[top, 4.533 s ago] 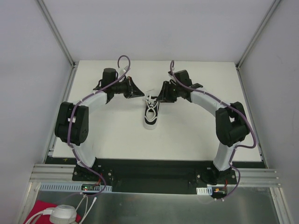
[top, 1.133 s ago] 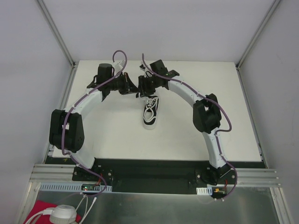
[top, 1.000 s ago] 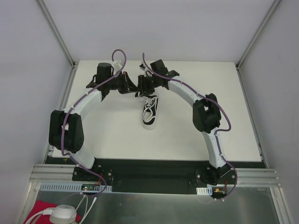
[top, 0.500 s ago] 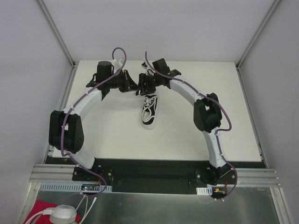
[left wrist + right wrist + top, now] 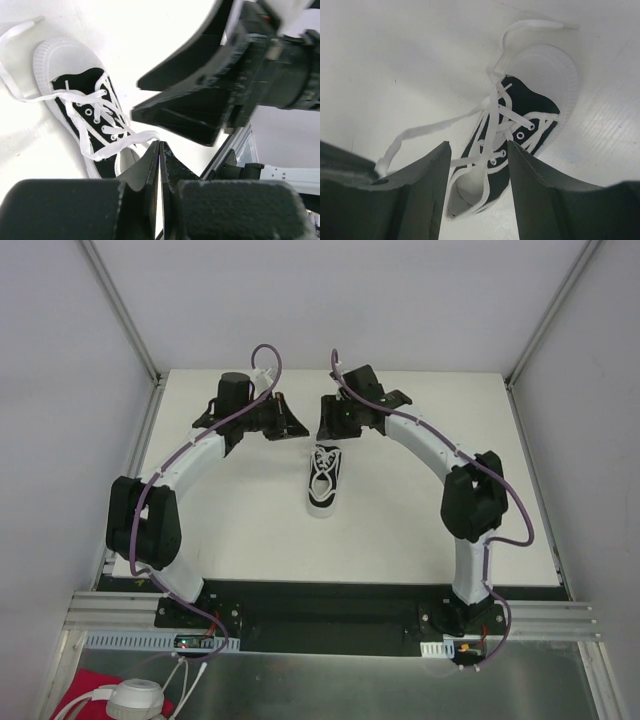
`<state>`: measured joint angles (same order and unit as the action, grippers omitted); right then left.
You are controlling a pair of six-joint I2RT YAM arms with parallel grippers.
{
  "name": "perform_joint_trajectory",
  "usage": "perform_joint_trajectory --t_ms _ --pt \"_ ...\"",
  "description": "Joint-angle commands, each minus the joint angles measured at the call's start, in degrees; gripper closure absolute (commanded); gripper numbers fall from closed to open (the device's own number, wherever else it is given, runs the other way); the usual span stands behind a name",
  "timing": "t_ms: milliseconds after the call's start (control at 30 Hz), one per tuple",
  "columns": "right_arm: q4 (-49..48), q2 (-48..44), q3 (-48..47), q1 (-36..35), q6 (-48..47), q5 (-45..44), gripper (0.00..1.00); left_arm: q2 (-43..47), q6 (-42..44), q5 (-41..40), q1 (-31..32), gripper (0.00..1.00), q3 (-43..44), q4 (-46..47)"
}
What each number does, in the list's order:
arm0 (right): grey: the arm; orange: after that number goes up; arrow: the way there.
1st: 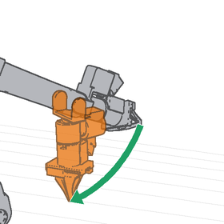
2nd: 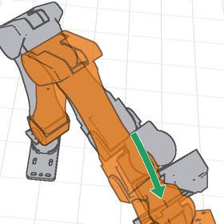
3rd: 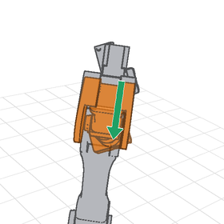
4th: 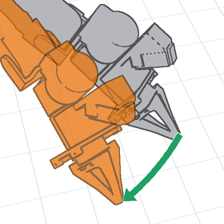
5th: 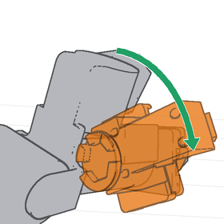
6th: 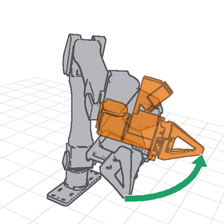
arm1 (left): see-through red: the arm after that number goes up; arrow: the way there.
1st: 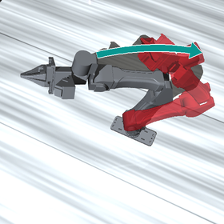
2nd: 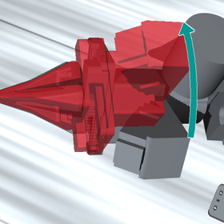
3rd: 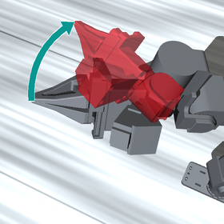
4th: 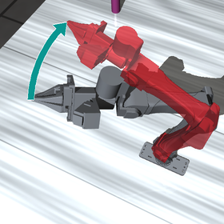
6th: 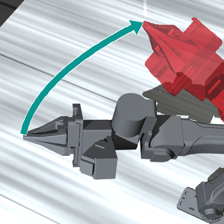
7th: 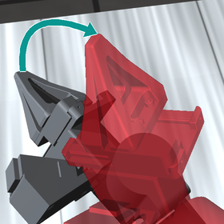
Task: Tie the shoes
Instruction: Cross the shoelace with the shoelace.
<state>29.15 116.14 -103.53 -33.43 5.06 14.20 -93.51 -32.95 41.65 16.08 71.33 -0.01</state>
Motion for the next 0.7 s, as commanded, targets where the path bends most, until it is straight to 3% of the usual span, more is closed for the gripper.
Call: perform_joint_trajectory --t_ms 0,133,367,667 --pt "-2.2 -7.1 5.3 0.1 -1.2 -3.7 0.48 2.7 2.2 -2.4 -0.1 1.0 1.5 -1.7" --pt "-6.4 -10.7 11.2 0.1 1.0 -3.0 0.48 4.0 4.4 -5.9 0.9 1.0 3.3 -5.1" --pt "-7.2 -11.2 11.2 0.1 2.1 -2.0 0.48 4.1 13.2 -15.1 4.8 1.0 13.5 -16.3" --pt "-7.3 -8.6 10.3 0.1 3.3 0.0 0.48 -1.4 17.7 -16.2 6.7 1.0 23.3 -23.9"
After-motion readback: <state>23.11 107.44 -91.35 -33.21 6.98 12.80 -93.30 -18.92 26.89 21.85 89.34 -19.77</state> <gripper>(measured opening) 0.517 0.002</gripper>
